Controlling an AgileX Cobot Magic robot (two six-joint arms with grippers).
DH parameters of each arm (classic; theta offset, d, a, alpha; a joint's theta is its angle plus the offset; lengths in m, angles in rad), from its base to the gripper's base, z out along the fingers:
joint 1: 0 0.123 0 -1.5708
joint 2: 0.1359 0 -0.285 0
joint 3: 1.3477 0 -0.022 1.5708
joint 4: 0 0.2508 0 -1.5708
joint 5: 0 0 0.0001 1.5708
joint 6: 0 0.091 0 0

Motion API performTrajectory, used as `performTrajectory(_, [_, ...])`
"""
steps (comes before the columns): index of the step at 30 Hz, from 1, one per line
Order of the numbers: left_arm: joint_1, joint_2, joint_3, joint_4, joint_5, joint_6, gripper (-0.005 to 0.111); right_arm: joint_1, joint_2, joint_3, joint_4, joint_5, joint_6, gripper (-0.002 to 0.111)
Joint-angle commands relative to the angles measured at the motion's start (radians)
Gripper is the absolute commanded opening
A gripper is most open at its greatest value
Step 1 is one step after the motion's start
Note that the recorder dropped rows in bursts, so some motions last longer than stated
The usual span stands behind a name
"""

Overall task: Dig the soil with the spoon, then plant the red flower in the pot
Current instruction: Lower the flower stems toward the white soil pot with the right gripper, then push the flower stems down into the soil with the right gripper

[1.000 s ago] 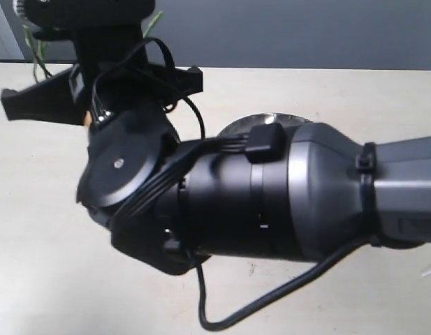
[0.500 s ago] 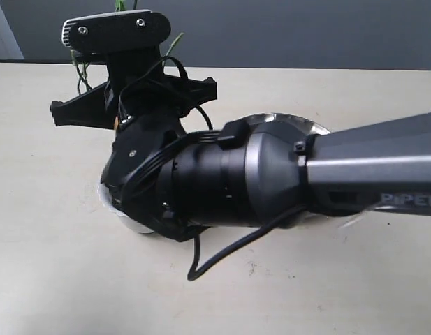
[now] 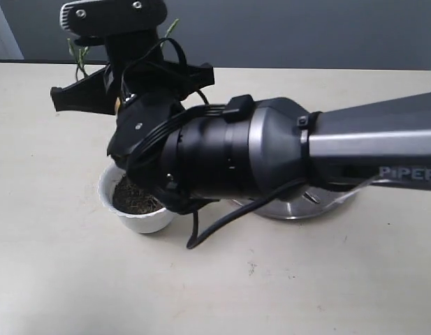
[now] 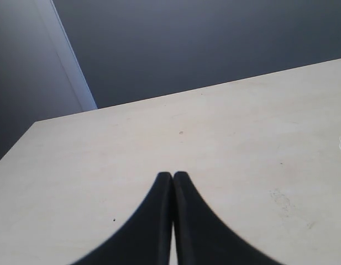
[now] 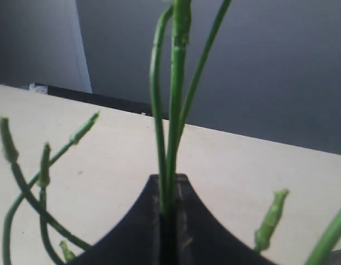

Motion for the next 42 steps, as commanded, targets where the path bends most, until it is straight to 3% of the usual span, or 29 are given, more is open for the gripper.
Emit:
performTrajectory(1, [-0.001,-0.004,0.0,-0.003,0.0,-0.003,0.0,-0.038,-0.008,-0.008,-0.012,-0.037,0.063,-0.001])
performTrajectory(12, [-0.001,-0.004,0.0,-0.003,0.0,-0.003,0.0,-0.097,-0.014,-0.008,-0.012,-0.065,0.063,-0.001])
performTrajectory(25, [-0.001,-0.004,0.0,-0.003,0.0,-0.003,0.0,-0.135,-0.046,-0.008,0.047,-0.362,0.006,-0.001])
performTrajectory(28, [-0.001,-0.004,0.0,-0.003,0.0,-0.003,0.0,-0.184,-0.053,-0.008,0.173,-0.504,-0.228,-0.001])
performTrajectory(34, [-0.001,-0.004,0.0,-0.003,0.0,-0.003,0.0,-0.266,-0.105,0.142,0.634,-1.108,-1.195,-0.001])
performTrajectory(39, [-0.001,-0.004,0.0,-0.003,0.0,-0.003,0.0,-0.289,-0.162,0.212,0.711,-1.166,-1.415,-0.001])
performTrajectory(42, [-0.001,-0.004,0.0,-0.003,0.0,-0.003,0.0,-0.289,-0.183,0.265,0.898,-1.307,-1.625,-0.001])
